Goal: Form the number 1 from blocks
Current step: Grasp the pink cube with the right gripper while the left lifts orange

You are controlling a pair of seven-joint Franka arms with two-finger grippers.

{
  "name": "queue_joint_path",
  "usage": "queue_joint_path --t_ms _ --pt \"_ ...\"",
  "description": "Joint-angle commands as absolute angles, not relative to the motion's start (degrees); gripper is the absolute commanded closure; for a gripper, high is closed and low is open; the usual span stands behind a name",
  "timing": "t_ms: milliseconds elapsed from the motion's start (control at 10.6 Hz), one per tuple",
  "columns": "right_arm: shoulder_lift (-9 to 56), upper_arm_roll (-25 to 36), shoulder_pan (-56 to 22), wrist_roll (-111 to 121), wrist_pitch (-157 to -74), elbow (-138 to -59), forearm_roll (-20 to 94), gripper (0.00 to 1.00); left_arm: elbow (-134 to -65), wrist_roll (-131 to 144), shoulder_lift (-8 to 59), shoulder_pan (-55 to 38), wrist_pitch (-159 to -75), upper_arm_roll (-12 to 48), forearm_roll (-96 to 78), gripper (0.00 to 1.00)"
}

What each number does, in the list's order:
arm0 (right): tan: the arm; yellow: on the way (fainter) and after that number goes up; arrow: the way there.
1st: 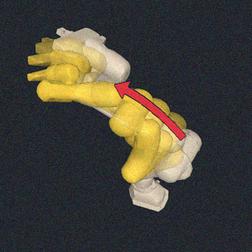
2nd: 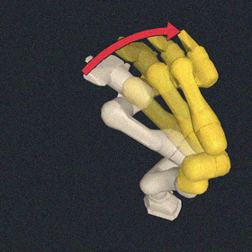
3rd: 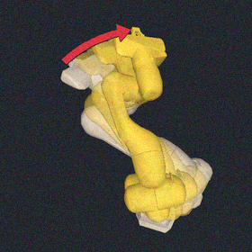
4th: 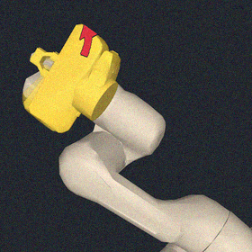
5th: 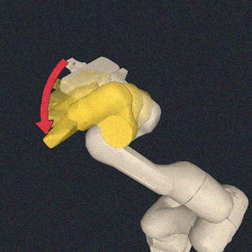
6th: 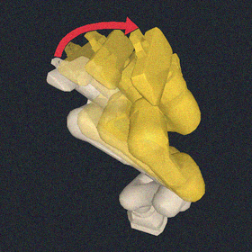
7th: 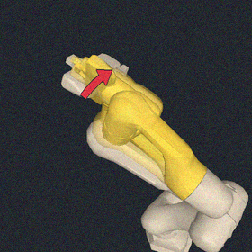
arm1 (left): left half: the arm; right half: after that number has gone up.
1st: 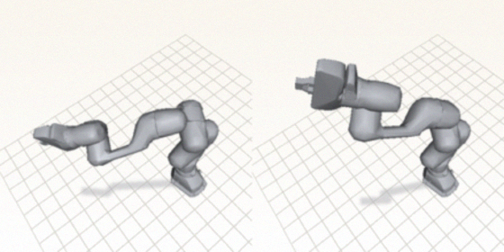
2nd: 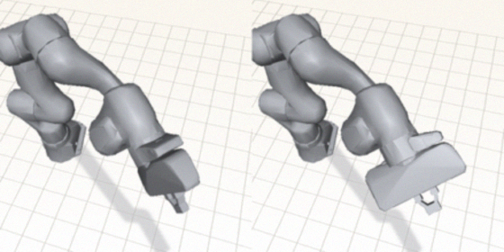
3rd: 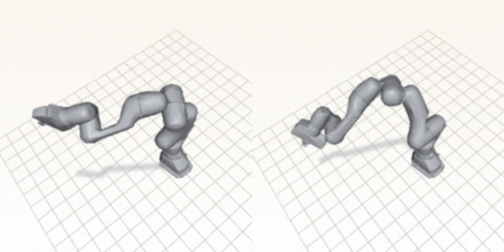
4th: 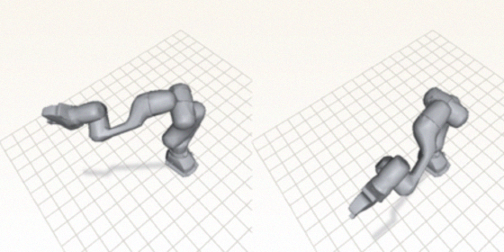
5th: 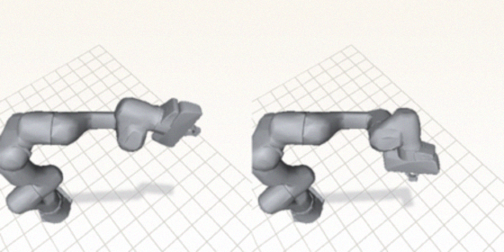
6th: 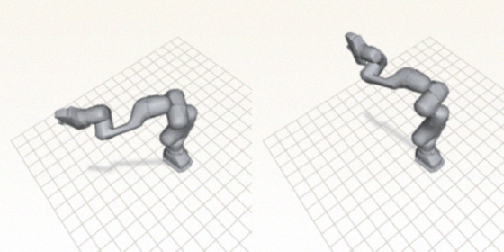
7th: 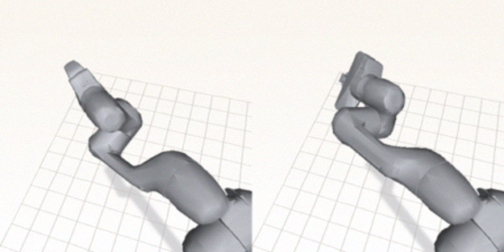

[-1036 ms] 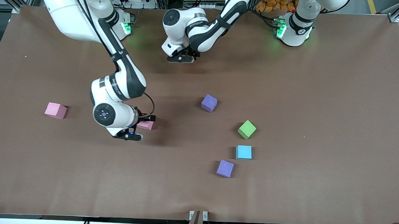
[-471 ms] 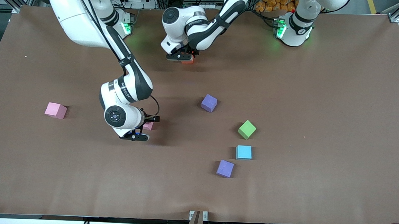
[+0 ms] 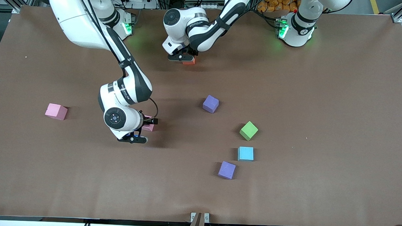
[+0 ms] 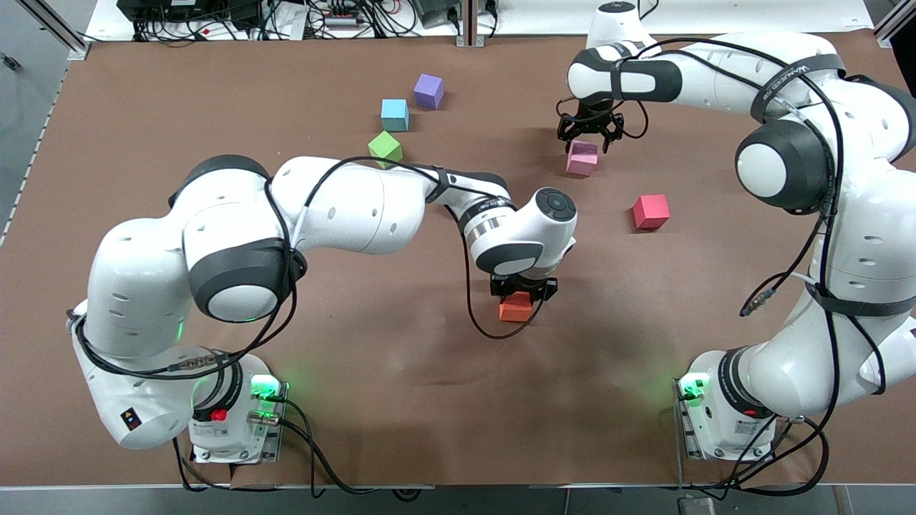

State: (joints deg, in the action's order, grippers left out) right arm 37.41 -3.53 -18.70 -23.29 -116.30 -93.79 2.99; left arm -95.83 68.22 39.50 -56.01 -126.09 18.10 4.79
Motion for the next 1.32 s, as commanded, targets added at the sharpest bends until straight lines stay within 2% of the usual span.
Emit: queue_joint_path --t_ms 0,94,188,283,377,471,848,1225 --pt "38.3 -3.9 -18.5 -24.1 -119.3 -95.2 1.8 0.0 -92.7 58.8 39.7 -54.8 -126.3 16.2 5.0 1.0" --pt "38.4 -3.9 -18.5 -24.1 -120.0 -95.5 1.8 0.0 -91.4 55.9 40.0 -54.8 -126.3 15.1 4.9 1.0" --pt "38.4 -3.9 -18.4 -24.0 -119.9 -95.5 1.8 0.1 -89.9 53.5 40.4 -54.8 -126.3 13.6 4.9 1.0" --pt "38.4 -3.9 -18.4 -23.9 -120.0 -95.5 1.8 0.39 -88.1 52.4 42.2 -54.8 -126.3 12.5 4.8 1.0" --pt "38.3 -3.9 -18.3 -23.7 -119.7 -95.5 1.8 0.81 -86.5 52.3 43.8 -54.8 -126.2 12.3 5.0 1.0" --pt "38.2 -3.9 -18.2 -23.6 -119.4 -95.5 1.8 1.0 -85.6 52.6 45.2 -54.8 -126.2 10.9 4.5 1.0" --pt "37.6 -4.0 -17.7 -23.5 -118.5 -94.4 2.0 1.0 -84.2 57.9 45.9 -54.8 -126.1 9.0 2.8 1.0" --pt "37.4 -4.0 -17.8 -24.0 -112.7 -90.2 2.6 1.0 -83.8 58.8 45.9 -54.8 -126.1 8.3 3.2 1.0"
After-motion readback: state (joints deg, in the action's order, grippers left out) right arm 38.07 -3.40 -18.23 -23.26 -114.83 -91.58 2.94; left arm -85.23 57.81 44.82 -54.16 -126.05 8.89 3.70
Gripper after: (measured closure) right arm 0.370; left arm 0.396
